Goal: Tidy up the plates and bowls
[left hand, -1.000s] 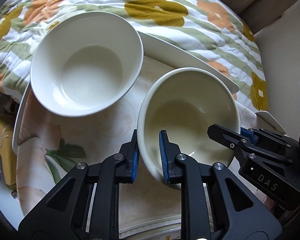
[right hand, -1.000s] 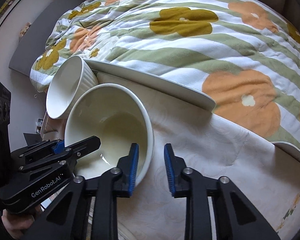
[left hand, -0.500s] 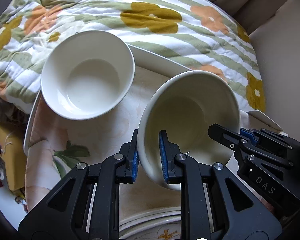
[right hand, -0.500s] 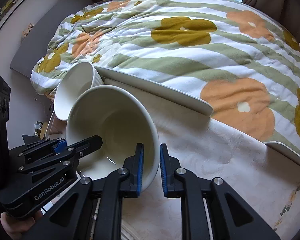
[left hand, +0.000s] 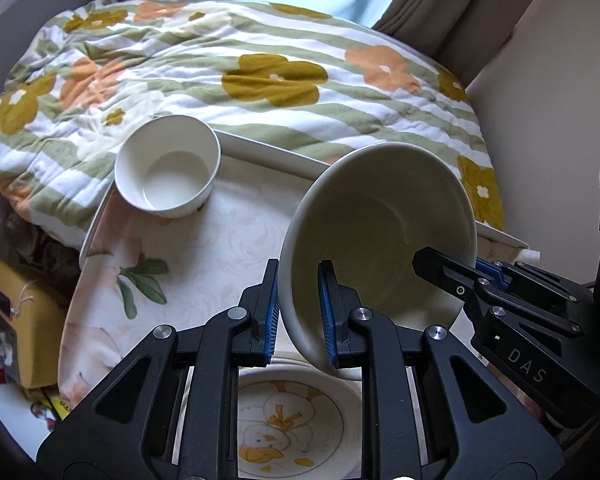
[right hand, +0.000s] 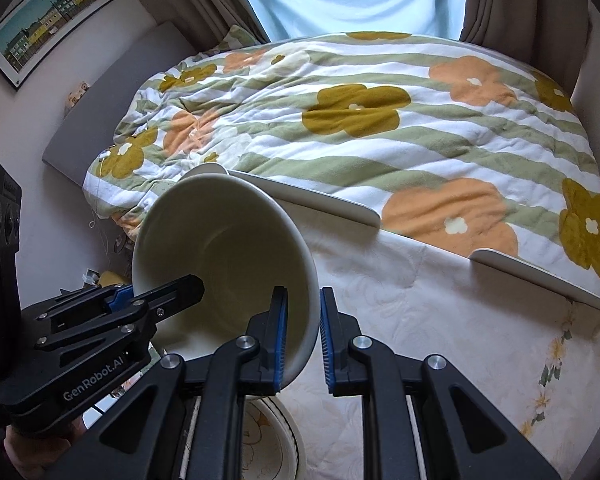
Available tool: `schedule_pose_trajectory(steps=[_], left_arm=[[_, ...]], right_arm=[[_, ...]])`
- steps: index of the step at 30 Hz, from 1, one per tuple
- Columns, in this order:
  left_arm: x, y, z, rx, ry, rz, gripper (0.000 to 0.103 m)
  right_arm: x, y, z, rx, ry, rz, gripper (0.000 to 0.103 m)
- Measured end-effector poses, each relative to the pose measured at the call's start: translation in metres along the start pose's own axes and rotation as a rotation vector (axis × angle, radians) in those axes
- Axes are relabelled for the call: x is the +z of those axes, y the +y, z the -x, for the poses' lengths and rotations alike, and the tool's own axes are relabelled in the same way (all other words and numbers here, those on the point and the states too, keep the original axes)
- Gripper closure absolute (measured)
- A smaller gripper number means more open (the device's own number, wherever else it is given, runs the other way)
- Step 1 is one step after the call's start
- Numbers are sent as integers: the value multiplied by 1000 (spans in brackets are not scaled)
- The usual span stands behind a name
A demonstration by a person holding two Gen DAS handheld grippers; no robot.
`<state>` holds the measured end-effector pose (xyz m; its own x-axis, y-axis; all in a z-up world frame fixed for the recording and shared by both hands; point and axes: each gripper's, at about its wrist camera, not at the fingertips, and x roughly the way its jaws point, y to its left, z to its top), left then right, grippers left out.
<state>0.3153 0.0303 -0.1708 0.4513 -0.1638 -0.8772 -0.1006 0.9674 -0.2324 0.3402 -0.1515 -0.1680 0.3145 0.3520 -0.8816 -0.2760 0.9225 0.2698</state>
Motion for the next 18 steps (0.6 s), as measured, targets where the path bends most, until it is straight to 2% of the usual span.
schedule_pose_trajectory(steps=[4, 11, 18], left_arm=[[-24, -32, 23, 7, -32, -11, 87], [-67, -98, 48, -23, -57, -57, 87], [-102, -167, 45, -77, -9, -126, 87]], right_arm=[[-21, -12, 35, 15, -36, 9, 89], [-65, -51, 96, -13, -85, -18, 89], [-109, -101, 138, -76, -87, -95, 89]])
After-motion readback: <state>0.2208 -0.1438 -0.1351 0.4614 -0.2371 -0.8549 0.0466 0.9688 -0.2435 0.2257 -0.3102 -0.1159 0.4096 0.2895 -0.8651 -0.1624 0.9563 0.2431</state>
